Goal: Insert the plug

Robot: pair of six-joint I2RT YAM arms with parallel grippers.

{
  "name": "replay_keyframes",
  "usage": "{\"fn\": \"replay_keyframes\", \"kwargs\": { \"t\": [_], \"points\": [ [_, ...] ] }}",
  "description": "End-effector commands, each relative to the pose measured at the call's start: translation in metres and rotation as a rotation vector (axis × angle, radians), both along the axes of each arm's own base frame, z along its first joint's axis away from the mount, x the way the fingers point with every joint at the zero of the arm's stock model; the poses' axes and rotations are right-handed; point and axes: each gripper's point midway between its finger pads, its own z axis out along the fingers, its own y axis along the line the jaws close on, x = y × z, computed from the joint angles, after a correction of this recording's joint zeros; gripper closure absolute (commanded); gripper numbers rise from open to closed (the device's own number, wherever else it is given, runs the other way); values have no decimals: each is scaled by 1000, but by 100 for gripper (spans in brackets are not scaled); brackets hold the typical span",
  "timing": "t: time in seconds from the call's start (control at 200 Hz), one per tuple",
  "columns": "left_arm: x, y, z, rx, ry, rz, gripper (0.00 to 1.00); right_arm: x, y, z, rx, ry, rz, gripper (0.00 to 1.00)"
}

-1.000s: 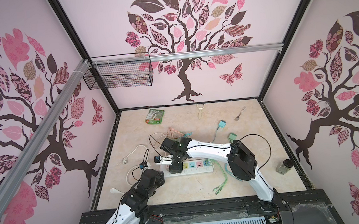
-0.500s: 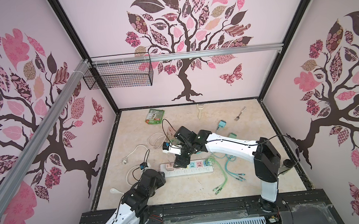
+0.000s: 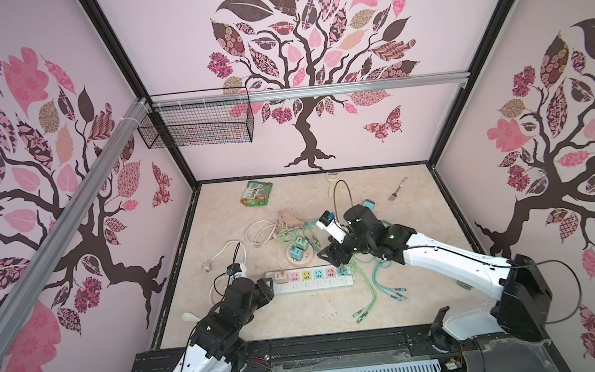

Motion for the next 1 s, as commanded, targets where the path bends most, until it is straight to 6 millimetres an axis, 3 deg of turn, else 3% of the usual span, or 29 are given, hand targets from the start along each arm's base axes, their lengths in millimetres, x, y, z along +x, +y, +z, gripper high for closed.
{"fn": "replay_keyframes", "kwargs": {
  "t": [0.0,0.19,0.54,0.73,0.995],
  "points": [
    [0,-7,18,-29,-19,-33,39,36,-50,18,76,-37,-300,22],
    [1,-14,35,-33,-26,-76,37,57,-126,2,77,-63,-593,20],
    [0,-24,71,-58,-68,-135,33,77,-210,-49,60,16,-945,20],
    [-2,-25,82,-69,-83,-154,33,85,-226,-81,2,58,-1055,21],
    [-5,-23,88,-50,-93,-167,32,98,-227,-100,41,94,-1129,24]
  ]
}}
